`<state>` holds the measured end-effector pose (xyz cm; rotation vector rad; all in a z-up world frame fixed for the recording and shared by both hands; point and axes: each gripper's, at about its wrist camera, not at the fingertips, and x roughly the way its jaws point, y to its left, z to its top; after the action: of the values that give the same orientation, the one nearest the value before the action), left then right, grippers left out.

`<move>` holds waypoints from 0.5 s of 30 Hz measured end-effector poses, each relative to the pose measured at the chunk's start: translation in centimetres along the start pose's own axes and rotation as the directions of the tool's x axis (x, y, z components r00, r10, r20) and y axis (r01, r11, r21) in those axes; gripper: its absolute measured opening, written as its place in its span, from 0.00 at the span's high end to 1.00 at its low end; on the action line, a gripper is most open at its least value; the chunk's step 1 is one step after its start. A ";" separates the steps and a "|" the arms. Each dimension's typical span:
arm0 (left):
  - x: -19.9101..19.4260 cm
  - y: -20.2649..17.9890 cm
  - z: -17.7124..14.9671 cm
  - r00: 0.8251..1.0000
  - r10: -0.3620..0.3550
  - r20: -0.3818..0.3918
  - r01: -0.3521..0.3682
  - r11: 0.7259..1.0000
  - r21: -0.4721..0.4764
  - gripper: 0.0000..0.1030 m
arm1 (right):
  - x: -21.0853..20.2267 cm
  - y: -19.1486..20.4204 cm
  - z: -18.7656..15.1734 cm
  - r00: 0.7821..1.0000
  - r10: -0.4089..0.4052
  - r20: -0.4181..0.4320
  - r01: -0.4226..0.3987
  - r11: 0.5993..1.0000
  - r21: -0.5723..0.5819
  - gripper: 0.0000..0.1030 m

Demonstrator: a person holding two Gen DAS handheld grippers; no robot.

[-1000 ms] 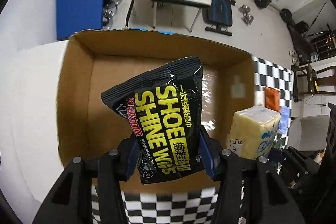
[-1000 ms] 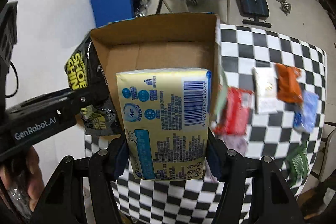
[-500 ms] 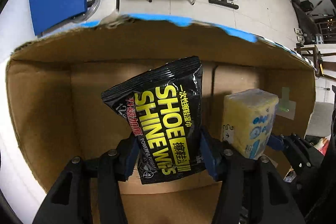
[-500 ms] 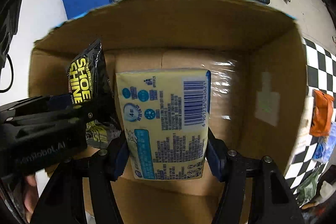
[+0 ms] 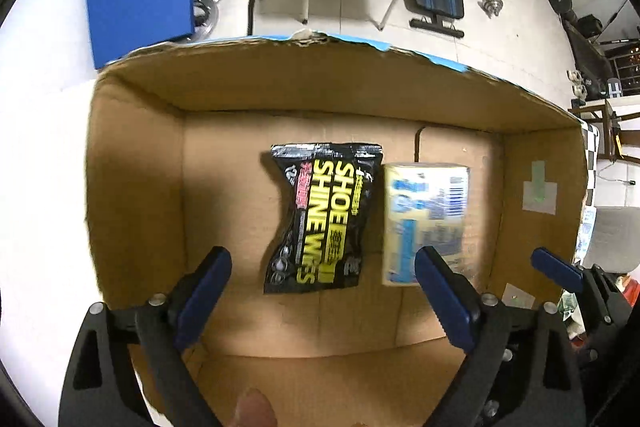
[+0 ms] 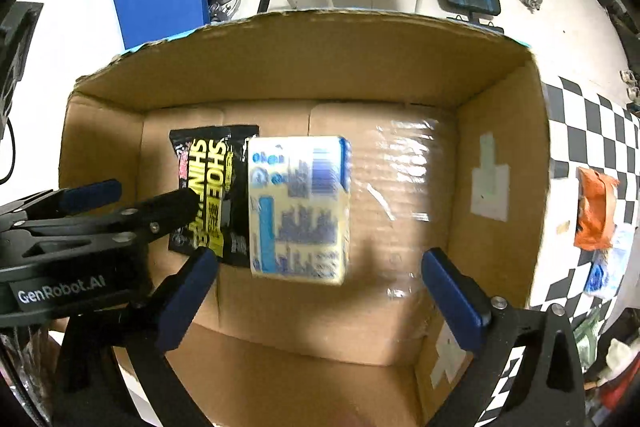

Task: Organize soft objects
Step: 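Move both tools back over the remaining items on the table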

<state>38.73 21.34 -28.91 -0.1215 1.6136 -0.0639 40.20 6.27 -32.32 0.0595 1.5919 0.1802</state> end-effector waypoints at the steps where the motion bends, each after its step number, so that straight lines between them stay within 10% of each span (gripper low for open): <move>1: -0.5 -0.1 -0.8 1.000 -0.001 0.018 0.001 1.000 -0.002 0.09 | -0.4 -0.1 -0.4 1.000 0.001 0.009 -0.001 1.000 0.002 0.00; 15: -5.2 -1.1 -10.6 0.980 0.077 0.181 -0.062 0.994 -0.088 0.09 | -5.5 -1.2 -9.5 0.995 -0.041 0.090 0.046 0.998 -0.049 0.00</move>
<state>28.45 20.52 -23.12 -0.1302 1.4345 0.0658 31.01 3.48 -26.85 -0.0063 1.4974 0.1814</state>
